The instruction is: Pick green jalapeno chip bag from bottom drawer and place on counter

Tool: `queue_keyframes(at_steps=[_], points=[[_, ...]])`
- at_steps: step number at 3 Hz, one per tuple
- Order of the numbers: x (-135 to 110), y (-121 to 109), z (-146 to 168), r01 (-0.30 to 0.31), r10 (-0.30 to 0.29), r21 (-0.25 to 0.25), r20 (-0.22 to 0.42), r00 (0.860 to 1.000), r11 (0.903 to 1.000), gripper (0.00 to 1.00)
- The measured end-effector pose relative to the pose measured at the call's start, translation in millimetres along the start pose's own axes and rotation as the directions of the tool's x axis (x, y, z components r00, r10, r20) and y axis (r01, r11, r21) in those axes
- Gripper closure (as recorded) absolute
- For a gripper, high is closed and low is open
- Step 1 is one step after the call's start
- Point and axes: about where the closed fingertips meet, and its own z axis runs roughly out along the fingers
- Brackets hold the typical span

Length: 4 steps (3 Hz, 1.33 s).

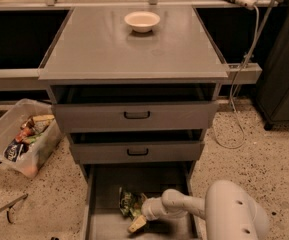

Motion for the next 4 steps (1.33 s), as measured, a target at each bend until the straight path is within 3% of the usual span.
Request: queue_keyframes(at_steps=[1,4], points=[[0.0,0.0,0.0,0.000,0.000,0.000,0.000,1.000,1.0000,0.19],[-5.5,1.2,-5.3,0.000,0.000,0.000,0.000,1.000,1.0000,0.89]])
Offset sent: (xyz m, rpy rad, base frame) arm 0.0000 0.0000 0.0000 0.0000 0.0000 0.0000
